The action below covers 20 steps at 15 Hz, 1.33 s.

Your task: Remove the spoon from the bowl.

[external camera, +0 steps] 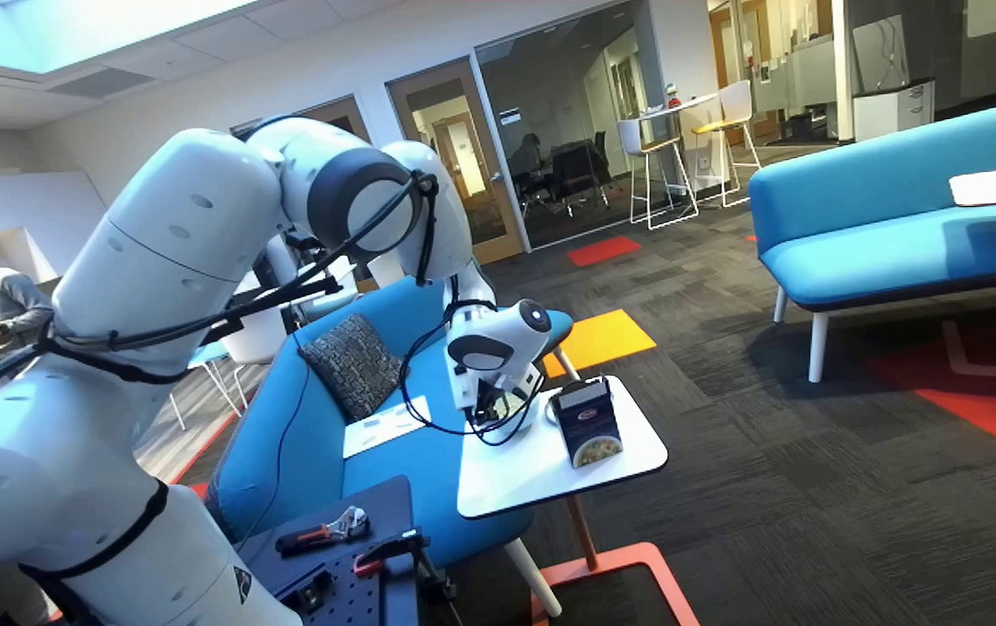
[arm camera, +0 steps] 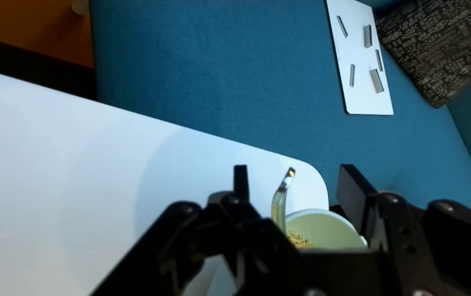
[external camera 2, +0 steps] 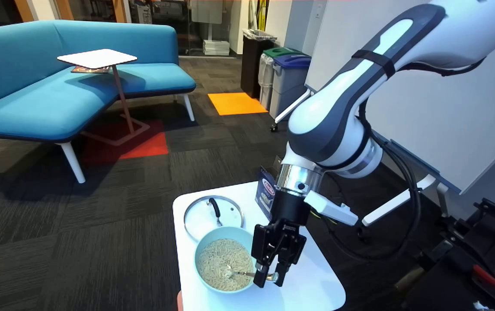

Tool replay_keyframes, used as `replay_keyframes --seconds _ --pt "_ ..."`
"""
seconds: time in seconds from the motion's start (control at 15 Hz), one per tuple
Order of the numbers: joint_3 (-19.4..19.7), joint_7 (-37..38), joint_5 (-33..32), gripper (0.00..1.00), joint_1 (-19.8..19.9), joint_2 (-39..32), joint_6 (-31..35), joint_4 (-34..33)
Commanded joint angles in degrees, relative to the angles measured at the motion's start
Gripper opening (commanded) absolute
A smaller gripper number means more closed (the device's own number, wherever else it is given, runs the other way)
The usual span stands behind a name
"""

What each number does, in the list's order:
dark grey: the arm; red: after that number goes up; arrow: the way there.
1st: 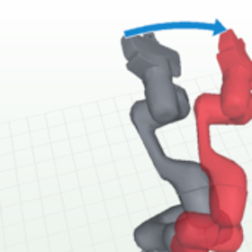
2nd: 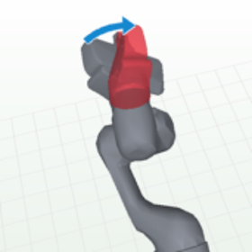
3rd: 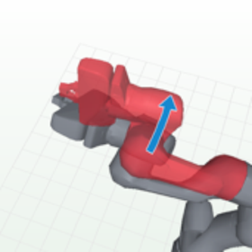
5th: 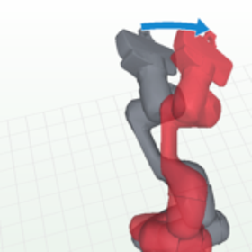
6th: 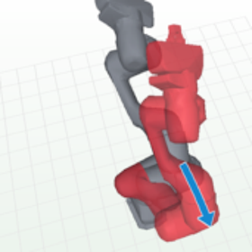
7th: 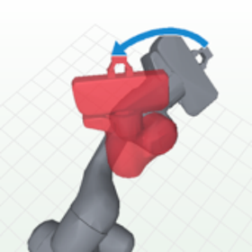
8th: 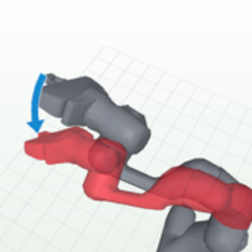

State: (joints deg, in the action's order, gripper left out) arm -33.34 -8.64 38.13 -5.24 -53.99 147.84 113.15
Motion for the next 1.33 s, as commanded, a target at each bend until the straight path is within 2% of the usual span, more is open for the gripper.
replay_keyframes --seconds 0.0,0.27,0.6,0.8,1.0,1.27 --pt "1.03 1.55 0.4 0.27 -1.03 -0.37 -2.65 -2.13" --pt "0.76 1.45 0.68 0.0 -0.99 0.78 -2.5 -1.5" --pt "0.44 2.46 0.9 0.01 -0.65 4.16 -3.16 1.27" --pt "1.2 5.18 0.7 0.01 -1.47 9.03 -3.79 4.57" --pt "3.71 9.81 -1.0 0.01 -4.63 14.64 -3.2 7.39" --pt "10.92 17.59 -9.32 0.01 -13.12 17.36 -2.37 7.27"
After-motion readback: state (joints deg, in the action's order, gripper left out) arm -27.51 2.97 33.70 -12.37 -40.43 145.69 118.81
